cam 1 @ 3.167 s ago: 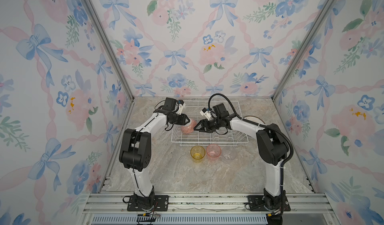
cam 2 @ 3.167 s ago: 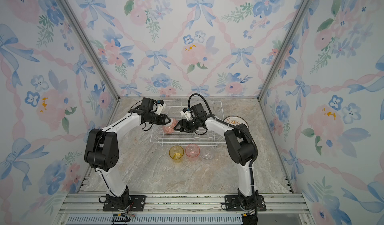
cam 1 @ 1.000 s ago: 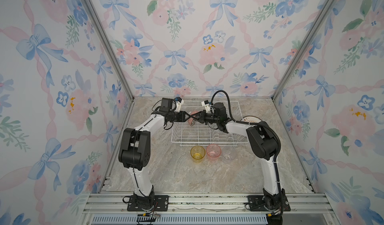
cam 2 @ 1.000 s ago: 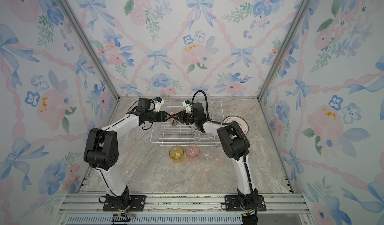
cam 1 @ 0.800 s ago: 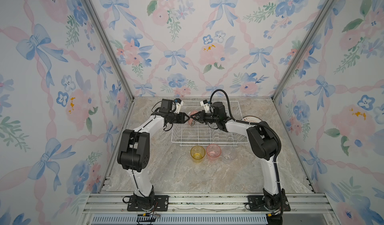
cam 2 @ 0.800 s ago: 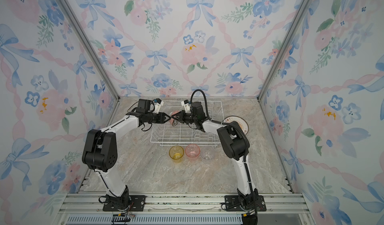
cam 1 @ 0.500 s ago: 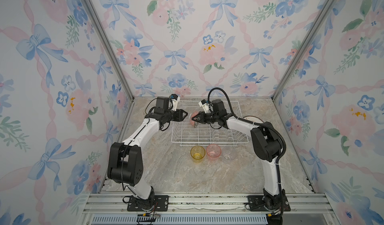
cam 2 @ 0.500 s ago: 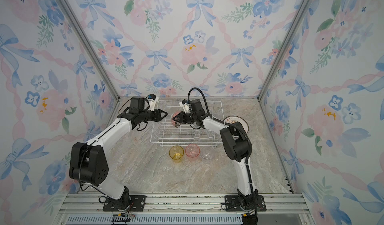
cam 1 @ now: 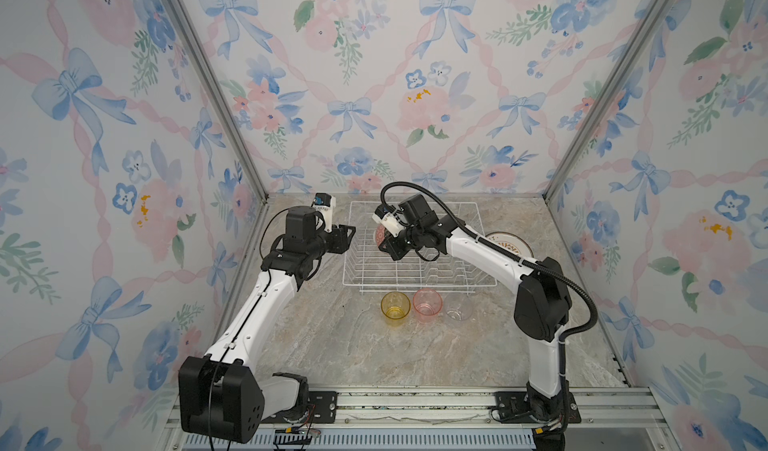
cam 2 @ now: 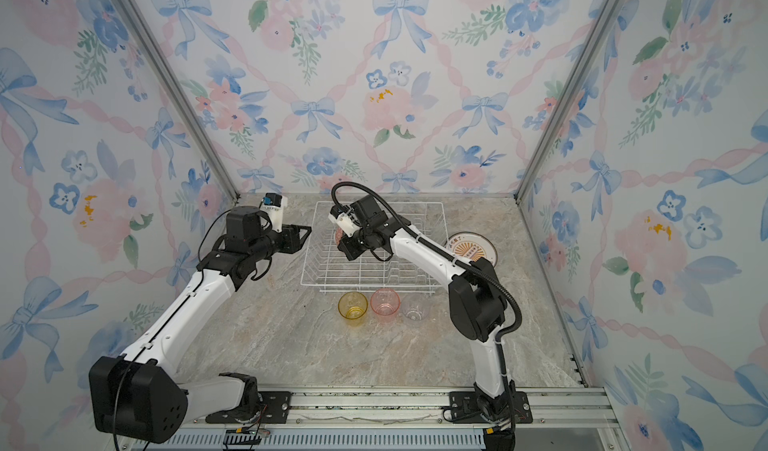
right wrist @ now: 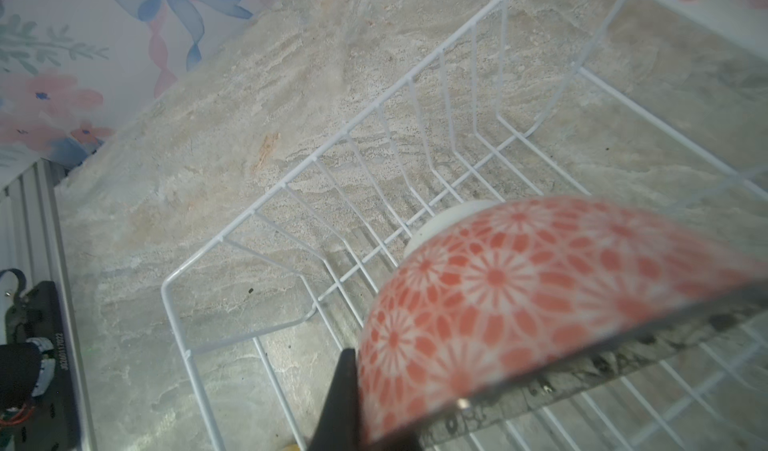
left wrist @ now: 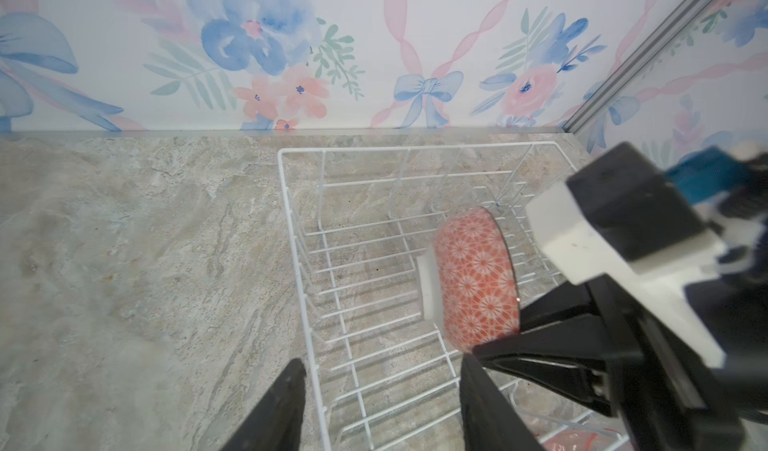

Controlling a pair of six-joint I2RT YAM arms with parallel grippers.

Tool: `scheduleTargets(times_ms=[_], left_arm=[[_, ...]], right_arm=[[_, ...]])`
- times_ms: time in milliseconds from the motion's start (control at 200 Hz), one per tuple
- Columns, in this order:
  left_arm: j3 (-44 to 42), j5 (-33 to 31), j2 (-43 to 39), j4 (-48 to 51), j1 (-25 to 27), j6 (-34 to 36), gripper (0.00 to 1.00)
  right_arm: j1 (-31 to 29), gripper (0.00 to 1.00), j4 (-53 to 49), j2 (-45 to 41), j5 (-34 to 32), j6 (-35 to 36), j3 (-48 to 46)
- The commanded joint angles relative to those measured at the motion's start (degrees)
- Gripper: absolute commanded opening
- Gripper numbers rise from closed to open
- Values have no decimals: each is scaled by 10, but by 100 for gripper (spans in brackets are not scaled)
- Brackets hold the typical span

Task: Unload the mixed dishes from the dish rack
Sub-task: 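Carry the pink bowl down beside the cups with the right gripper while left withdraws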

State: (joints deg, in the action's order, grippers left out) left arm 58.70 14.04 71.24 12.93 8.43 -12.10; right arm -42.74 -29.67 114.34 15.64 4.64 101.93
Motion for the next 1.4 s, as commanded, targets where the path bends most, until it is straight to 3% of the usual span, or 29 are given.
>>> scheduleTargets(times_ms=[0, 175, 350, 670, 905, 1400], left_arm=[[-29, -10, -18, 3, -24, -4, 55], [-74, -9, -34, -12, -57, -12, 55], [-116, 11, -48, -40, -108, -26, 57], [-157, 73, -39, -100, -186, -58, 57], [-161, 106, -22, -137, -201, -75, 57], [-158, 143, -2, -173, -201, -81, 57]], right_arm=[[-44, 0, -34, -76, -134, 113, -22], [-132, 0, -25, -155, -266, 202, -87], [-236, 0, -62, -209, -324, 276, -113], [-379, 0, -221, -133, -430, 315, -37], [-417, 0, -308, -60, -425, 310, 24], [-416, 0, -400, 103, -427, 294, 131]])
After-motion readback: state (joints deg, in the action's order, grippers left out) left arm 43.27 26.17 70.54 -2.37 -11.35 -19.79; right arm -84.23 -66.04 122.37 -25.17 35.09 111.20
